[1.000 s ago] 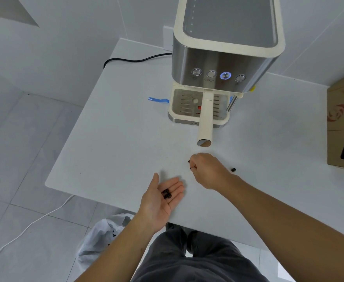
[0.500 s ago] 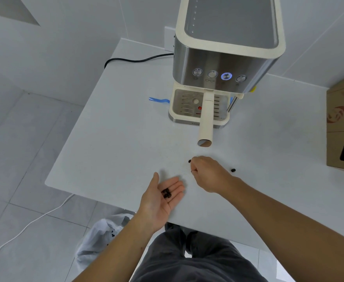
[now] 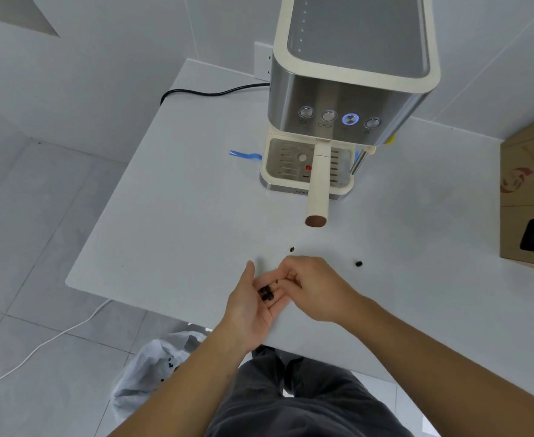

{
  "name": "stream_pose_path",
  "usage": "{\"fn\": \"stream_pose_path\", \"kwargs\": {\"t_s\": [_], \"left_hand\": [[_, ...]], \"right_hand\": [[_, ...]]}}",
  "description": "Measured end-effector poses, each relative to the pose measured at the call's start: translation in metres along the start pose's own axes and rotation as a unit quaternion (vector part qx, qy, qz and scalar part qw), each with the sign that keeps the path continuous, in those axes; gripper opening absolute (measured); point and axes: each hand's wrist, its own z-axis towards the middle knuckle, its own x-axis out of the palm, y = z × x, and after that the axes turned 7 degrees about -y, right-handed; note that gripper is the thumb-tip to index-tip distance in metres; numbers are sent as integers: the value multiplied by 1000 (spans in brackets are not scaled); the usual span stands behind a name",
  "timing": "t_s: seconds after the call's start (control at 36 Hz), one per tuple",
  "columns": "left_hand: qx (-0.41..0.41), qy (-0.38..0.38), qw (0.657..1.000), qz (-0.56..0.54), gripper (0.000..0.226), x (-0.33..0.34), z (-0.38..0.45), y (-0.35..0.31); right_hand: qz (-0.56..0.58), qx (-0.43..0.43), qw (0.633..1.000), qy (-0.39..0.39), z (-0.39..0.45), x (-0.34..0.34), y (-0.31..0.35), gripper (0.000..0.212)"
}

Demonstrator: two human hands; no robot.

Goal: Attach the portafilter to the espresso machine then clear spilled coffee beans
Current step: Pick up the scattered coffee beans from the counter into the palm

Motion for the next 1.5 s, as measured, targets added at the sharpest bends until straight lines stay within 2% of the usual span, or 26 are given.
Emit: {"fn": "stream_pose_path", "kwargs": {"t_s": [0.19,0.31,0.39,0.56,0.75,1.33,1.5], "left_hand": [[-7,-20,1000,-7,67,2,4,0],[3,-14,1000,-10,66,2,4,0],[7,1,1000,-11,67,2,4,0],[-6,-7,1000,-11,66,-1,3,-3],[-12,-39,999,-14,62,-1,3,-8],[-7,-64,997,-32,61,-13,-6,-12],[-6,-66,997,-28,61,-14,-7,-12]], "right_hand": [[26,-15,999,25,-5,13,10,22],[58,-31,997,28,-8,5,13,45],[69,-34,997,24,-7,-1,8,52],[-1,21,999,-39,4,-8,-7,26],[-25,71,995,-73,26,-17,-18,25],[-32,105,991,-71,53,-2,-33,12],[-47,106,992,-57,55,-2,-33,21]]}}
